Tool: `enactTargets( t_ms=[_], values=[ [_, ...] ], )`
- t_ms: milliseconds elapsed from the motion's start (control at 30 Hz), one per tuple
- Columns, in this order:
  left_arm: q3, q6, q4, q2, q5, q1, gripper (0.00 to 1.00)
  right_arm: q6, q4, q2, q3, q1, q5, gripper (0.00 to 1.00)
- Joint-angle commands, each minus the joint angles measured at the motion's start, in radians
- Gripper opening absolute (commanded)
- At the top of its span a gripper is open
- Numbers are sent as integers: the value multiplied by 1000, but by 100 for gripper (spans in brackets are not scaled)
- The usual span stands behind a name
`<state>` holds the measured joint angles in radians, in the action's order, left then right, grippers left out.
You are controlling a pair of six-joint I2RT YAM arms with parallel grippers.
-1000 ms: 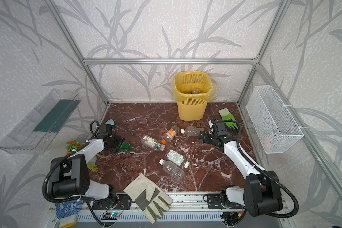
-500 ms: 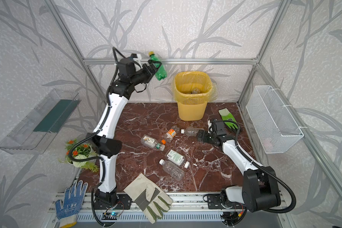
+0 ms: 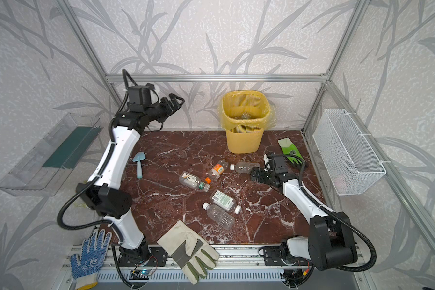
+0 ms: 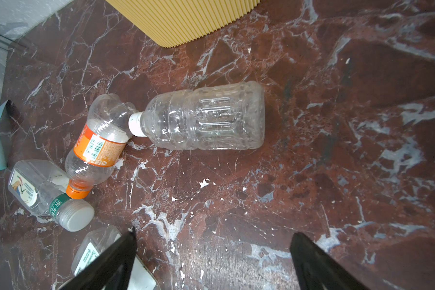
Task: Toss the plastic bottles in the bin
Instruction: 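Withdraw the left gripper while the right gripper grasps the white-cap clear bottle, then lift the white-cap bottle over the yellow bin and open the right gripper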
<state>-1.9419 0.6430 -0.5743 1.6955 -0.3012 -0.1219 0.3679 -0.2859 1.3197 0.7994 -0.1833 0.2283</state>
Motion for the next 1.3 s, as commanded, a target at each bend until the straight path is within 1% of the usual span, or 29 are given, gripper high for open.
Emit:
enactTargets(
  t_ms=[0,67,100,167,233,300,467,567,633,800,900,1033,1200,1267],
  values=[
    [263,-129,47,-140,135,20,99,-92,-50,13,27,-14,-26,96],
    [394,-168,27,-200,156,54,99,-163,-100,23,67,-32,-86,96],
    [448,-191,13,-225,171,65,98,-199,-124,31,89,-36,-102,96],
    [540,-244,-2,-268,215,72,98,-231,-127,47,113,-36,-110,96],
    [614,-292,-7,-301,246,72,98,-267,-113,75,139,-46,-108,97],
    [668,-319,-8,-326,257,72,97,-333,-120,120,187,-78,-165,98],
    [697,-372,-14,-345,196,70,97,-586,-179,247,330,-133,-230,98],
    [703,-377,-6,-349,170,72,96,-738,-188,316,394,-154,-245,98],
    [707,-378,-7,-352,164,73,96,-816,-186,356,432,-164,-264,97],
    [708,-372,-7,-360,159,73,96,-1010,-265,480,548,-171,-229,97],
    [712,-368,-2,-367,158,73,96,-1077,-286,546,594,-171,-226,97],
    [710,-367,-4,-366,154,77,96,-1129,-342,624,656,-171,-199,97],
    [713,-366,-2,-372,150,80,96,-1131,-342,687,676,-167,-222,92],
    [713,-367,-1,-369,146,80,96,-1119,-350,694,675,-164,-205,89]
  ],
)
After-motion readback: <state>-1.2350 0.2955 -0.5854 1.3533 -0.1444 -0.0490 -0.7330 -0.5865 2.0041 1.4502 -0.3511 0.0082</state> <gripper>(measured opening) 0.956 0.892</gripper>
